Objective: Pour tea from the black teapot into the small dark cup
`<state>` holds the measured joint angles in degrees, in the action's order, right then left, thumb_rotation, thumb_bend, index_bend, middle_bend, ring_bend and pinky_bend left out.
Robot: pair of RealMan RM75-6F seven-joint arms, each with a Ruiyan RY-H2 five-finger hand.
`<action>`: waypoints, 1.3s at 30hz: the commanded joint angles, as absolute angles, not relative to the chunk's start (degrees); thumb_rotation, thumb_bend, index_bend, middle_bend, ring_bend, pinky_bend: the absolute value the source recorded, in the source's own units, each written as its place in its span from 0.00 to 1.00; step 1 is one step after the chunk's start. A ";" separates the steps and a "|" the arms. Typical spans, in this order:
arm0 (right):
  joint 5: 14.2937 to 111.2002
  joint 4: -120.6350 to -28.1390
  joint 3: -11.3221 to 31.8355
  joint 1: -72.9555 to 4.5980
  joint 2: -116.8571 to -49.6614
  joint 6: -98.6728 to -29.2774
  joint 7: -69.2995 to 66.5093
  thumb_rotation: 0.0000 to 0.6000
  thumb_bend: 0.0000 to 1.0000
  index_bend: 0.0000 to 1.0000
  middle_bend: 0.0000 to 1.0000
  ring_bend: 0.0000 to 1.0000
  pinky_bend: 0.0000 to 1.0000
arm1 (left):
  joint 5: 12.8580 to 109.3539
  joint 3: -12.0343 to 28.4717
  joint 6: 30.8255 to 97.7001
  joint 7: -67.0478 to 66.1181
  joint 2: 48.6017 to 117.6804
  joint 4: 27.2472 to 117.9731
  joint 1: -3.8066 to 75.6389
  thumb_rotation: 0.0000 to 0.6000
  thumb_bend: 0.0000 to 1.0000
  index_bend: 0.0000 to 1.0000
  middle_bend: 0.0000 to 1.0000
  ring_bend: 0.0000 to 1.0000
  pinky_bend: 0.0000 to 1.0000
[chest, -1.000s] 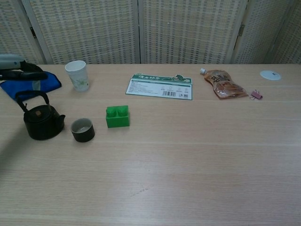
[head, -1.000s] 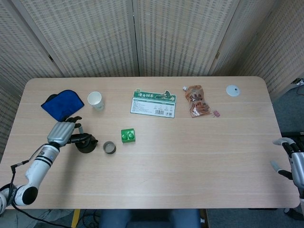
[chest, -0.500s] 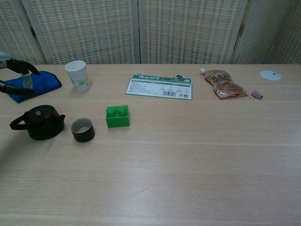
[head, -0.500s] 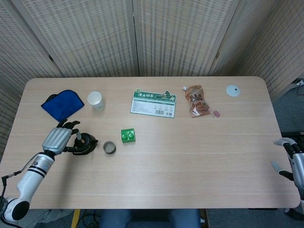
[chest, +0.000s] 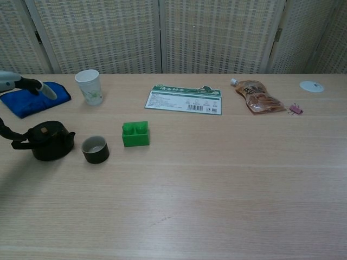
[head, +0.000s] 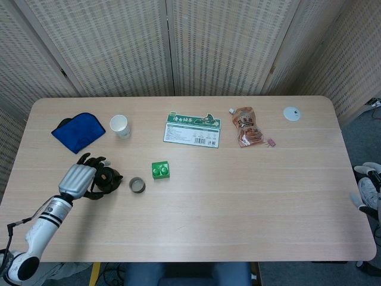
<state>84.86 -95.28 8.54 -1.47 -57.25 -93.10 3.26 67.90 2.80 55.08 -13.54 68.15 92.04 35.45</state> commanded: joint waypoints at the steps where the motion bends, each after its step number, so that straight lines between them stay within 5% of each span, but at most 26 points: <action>1: 84.86 -95.44 8.59 -1.48 -57.22 -93.19 3.46 1.00 0.13 0.34 0.30 0.29 0.38 | 68.00 2.42 54.52 -14.22 69.39 90.63 35.49 0.98 0.04 0.17 0.12 0.16 0.00; 39: 84.88 -95.95 4.98 -0.99 -58.18 -88.86 3.81 1.00 0.13 0.34 0.30 0.29 0.38 | 64.81 4.86 50.86 -11.92 76.78 75.99 35.95 1.00 0.04 0.18 0.12 0.16 0.00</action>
